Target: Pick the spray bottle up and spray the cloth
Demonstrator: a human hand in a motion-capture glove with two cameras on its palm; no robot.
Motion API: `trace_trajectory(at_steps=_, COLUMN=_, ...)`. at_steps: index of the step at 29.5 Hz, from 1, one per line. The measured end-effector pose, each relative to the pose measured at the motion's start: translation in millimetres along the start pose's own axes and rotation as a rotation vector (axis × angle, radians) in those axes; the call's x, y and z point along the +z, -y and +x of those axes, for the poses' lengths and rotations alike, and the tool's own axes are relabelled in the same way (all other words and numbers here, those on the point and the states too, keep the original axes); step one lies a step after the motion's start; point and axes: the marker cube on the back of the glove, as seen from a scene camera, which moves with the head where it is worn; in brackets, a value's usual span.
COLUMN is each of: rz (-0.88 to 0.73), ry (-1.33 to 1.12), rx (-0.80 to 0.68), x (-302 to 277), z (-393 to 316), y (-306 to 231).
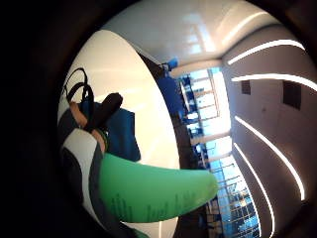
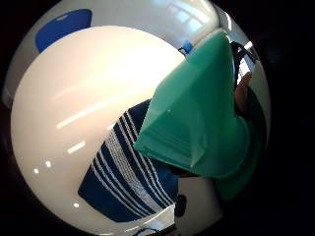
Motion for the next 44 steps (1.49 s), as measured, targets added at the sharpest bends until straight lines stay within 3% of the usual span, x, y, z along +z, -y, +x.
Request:
trace_trajectory(at_steps=35, rz=0.005, ry=-0.044, rx=-0.018, x=-1.6, z=-11.2, y=-2.8)
trace_trajectory(at_steps=44, rz=0.050, ry=0.049, rx=0.019, x=-12.7, z=-13.4, y=1.0)
